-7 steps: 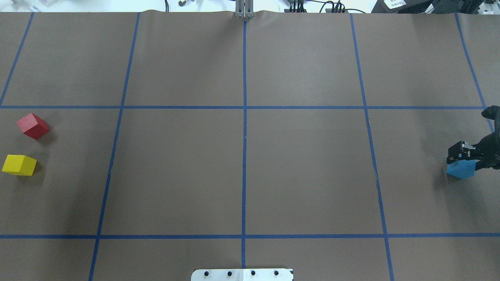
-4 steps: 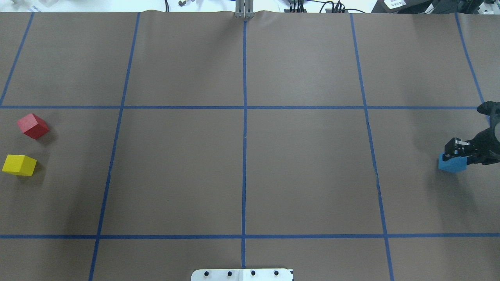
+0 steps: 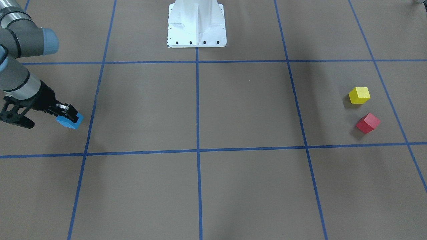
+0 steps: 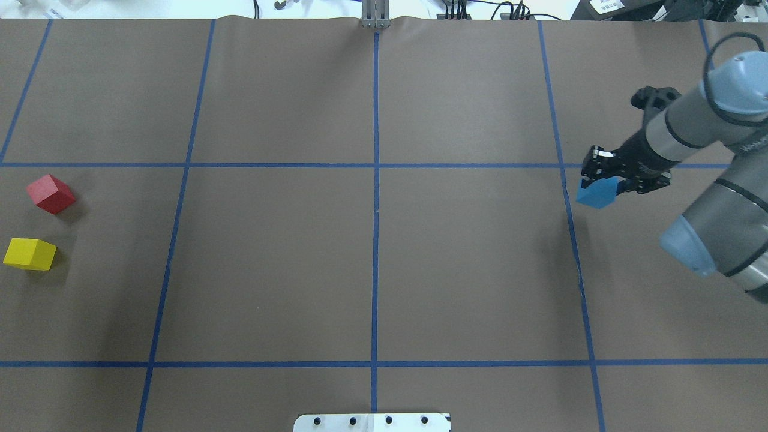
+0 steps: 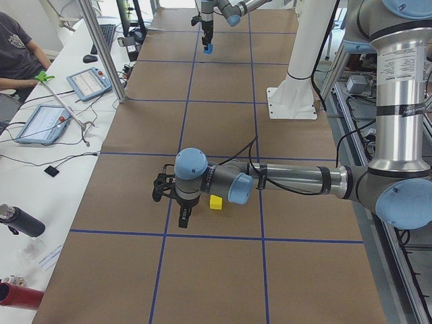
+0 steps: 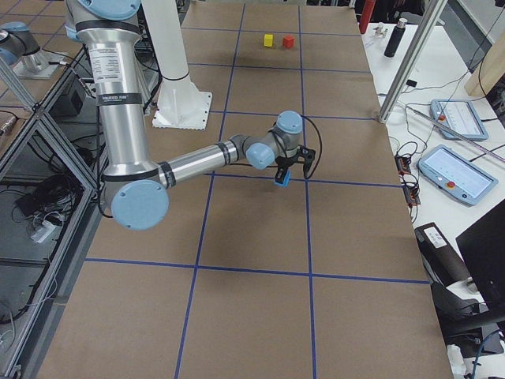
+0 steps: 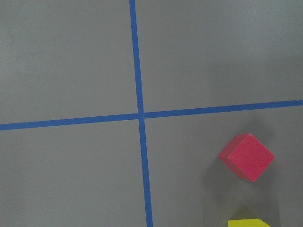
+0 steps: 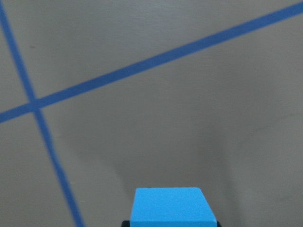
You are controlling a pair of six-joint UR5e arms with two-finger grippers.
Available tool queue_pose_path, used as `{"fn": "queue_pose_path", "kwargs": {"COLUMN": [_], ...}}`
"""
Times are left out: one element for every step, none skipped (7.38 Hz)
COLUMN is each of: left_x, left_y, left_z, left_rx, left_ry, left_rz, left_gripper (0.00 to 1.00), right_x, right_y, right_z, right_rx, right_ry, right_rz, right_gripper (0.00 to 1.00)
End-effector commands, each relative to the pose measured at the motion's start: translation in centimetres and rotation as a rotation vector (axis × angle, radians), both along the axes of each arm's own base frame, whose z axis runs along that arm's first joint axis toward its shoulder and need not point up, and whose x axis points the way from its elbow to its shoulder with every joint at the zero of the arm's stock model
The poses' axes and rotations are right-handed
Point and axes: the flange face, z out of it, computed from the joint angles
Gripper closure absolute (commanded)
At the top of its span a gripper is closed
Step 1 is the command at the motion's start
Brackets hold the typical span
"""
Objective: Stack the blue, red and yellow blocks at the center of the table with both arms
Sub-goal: 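Carry the blue cube with the right gripper to the table center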
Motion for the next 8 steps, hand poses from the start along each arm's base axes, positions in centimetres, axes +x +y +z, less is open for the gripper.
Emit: {"fn": "queue_pose_path", "kwargs": {"left_x": [0.0,0.0,0.0,0.0,0.0,0.0,0.0,0.0], "left_y": [-0.1,-0.1,-0.1,-0.1,-0.1,-0.1,-0.1,-0.1], "left_z": [-0.1,-0.1,-0.1,-0.2,-0.2,-0.2,-0.2,-0.2], "left_rx": [0.002,0.004,0.004,0.013,0.016,0.016,0.017,0.017], "left_ry": [0.000,0.000,0.000,0.001,0.001,0.001,0.001,0.001], "left_rz": [0.001,0.001,0.001,0.001,0.001,0.001,0.001,0.001], "left_gripper": [0.00,0.00,0.00,0.00,0.00,0.00,0.00,0.00], "right_x": [-9.4,-13.2,-16.6,-18.6,-20.6,-22.1,-23.5,-25.6], "right_y": [0.0,0.0,-0.5,-1.5,-2.8,-3.5,-3.5,-2.5], "right_z": [-11.4,-15.1,-16.9,-18.7,-20.2,-21.4,-22.7,-23.7], "right_rx": [0.105,0.136,0.155,0.192,0.190,0.191,0.205,0.199], "right_ry": [-0.012,-0.022,-0.019,-0.016,-0.009,-0.006,-0.008,-0.010], "right_rz": [-0.072,-0.099,-0.132,-0.160,-0.170,-0.178,-0.199,-0.220], "right_gripper": [1.00,1.00,1.00,1.00,1.00,1.00,1.00,1.00]}}
